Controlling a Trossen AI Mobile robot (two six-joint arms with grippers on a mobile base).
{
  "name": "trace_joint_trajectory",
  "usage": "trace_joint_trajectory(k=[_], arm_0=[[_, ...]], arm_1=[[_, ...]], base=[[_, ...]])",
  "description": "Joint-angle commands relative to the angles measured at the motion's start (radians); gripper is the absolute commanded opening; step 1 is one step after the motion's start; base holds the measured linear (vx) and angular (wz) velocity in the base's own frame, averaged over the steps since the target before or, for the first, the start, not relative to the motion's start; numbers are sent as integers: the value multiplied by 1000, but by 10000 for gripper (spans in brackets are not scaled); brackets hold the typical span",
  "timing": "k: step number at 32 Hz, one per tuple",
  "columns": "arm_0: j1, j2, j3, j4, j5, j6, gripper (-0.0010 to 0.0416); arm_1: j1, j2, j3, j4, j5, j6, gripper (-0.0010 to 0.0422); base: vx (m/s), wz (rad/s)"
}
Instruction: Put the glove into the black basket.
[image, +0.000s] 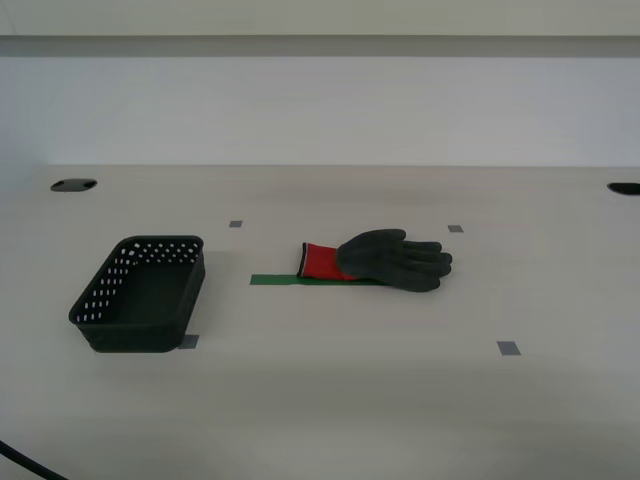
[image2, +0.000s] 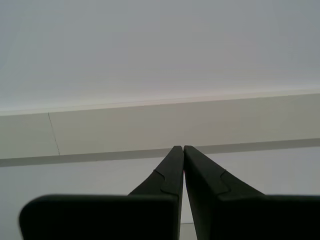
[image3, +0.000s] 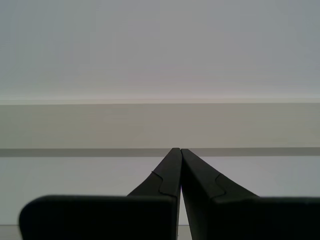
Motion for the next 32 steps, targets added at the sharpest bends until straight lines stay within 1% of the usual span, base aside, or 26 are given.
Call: trace_joint_trajectory(k=[1, 3, 4, 5, 6, 7, 9, 11, 15, 17, 18, 19, 21, 22, 24, 25, 31, 32], arm_0=[[1, 0, 2, 2, 0, 0, 1], [1, 0, 2, 2, 0, 0, 1], [1, 0, 2, 2, 0, 0, 1], [1, 0, 2, 2, 0, 0, 1], [1, 0, 2, 2, 0, 0, 1], [1, 0, 2, 2, 0, 0, 1], [1, 0, 2, 2, 0, 0, 1], [1, 0, 2, 2, 0, 0, 1], [1, 0, 2, 2, 0, 0, 1], [1, 0, 2, 2, 0, 0, 1], [1, 0, 2, 2, 0, 0, 1], [1, 0, 2, 2, 0, 0, 1], [1, 0, 2, 2, 0, 0, 1], [1, 0, 2, 2, -1, 0, 1], [1, 0, 2, 2, 0, 0, 1], [1, 0, 2, 2, 0, 0, 1], [1, 0, 2, 2, 0, 0, 1], [1, 0, 2, 1, 0, 0, 1]], arm_1=[[-1, 0, 2, 3, 5, -4, 0], [-1, 0, 9, -15, 45, -28, 0], [-1, 0, 18, -42, 81, -56, 0], [-2, 0, 27, -66, 105, -72, 0], [-5, 0, 44, -123, 133, -97, 0], [-11, 0, 56, -164, 137, -103, 0], [-27, 0, 86, -269, 137, -95, 0], [-54, 1, 127, -408, 137, -66, 0], [-122, 1, 178, -541, 137, -18, 0], [-160, 1, 195, -583, 137, -18, 0], [-192, 1, 208, -616, 137, -18, 0], [-226, 16, 226, -652, 135, -19, 0], [-263, 44, 255, -704, 135, -19, 0], [-293, 89, 290, -747, 135, -19, 0], [-326, 142, 327, -788, 135, -19, 0], [-355, 211, 366, -816, 135, -19, 0], [-449, 454, 516, -884, 136, -11, 0], [-472, 529, 571, -900, 136, -11, 0]], base=[[0, 0], [0, 0], [0, 0], [0, 0], [0, 0], [0, 0], [0, 0], [0, 0], [0, 0], [0, 0], [0, 0], [0, 0], [0, 0], [0, 0], [0, 0], [0, 0], [0, 0], [0, 0]])
